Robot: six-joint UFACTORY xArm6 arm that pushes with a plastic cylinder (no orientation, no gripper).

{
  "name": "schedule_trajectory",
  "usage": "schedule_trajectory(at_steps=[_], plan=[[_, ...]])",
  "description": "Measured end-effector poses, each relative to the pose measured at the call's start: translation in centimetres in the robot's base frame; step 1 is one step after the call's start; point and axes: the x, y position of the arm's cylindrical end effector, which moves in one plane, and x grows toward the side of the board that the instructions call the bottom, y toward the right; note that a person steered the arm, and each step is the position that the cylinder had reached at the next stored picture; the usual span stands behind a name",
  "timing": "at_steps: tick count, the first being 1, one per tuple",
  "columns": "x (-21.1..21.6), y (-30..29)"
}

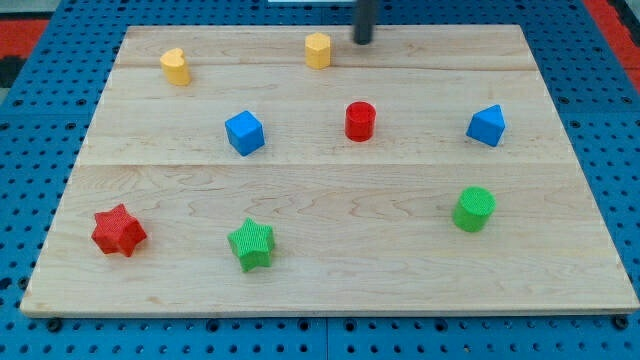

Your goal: Slide the hexagon into the yellow heart

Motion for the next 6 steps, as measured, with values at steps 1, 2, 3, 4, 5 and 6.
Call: schedule_trajectory(at_steps=[1, 2, 3, 4, 5, 6], plan=[[5.2, -0.5], [5.7, -1.0], [5.1, -1.5], [5.4, -4.6], [5.3, -12.1], [5.2, -15.2]])
